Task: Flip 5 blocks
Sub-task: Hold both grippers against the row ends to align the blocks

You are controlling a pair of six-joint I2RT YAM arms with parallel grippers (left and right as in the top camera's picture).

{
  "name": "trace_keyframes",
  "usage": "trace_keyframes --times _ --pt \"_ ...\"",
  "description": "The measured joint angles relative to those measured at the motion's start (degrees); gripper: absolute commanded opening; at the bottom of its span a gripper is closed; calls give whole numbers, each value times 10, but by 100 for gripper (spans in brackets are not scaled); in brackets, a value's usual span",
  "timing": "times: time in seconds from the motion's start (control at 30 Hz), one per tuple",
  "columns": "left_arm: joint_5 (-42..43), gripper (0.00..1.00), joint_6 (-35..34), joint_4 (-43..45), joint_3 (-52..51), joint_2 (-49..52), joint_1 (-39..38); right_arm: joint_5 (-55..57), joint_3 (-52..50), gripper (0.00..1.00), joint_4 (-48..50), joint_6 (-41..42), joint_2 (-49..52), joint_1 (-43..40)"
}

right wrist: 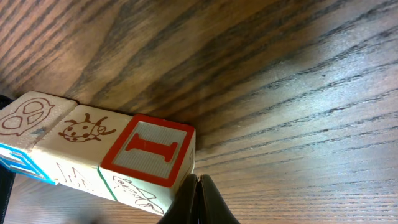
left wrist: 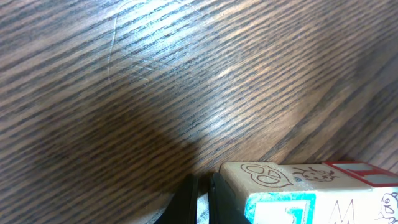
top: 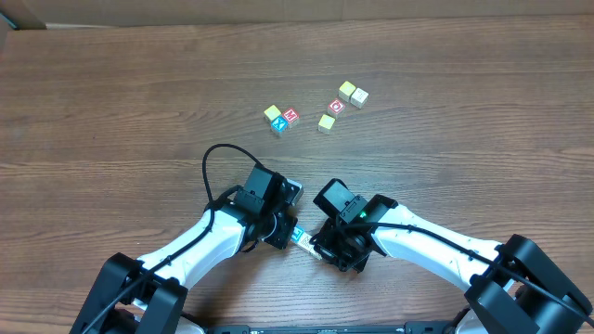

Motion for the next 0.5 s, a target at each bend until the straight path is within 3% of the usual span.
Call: trace_keyframes --times 0.5 --pt "-4 4 53 -4 2 0 -1 2 0 4 2 20 0 0"
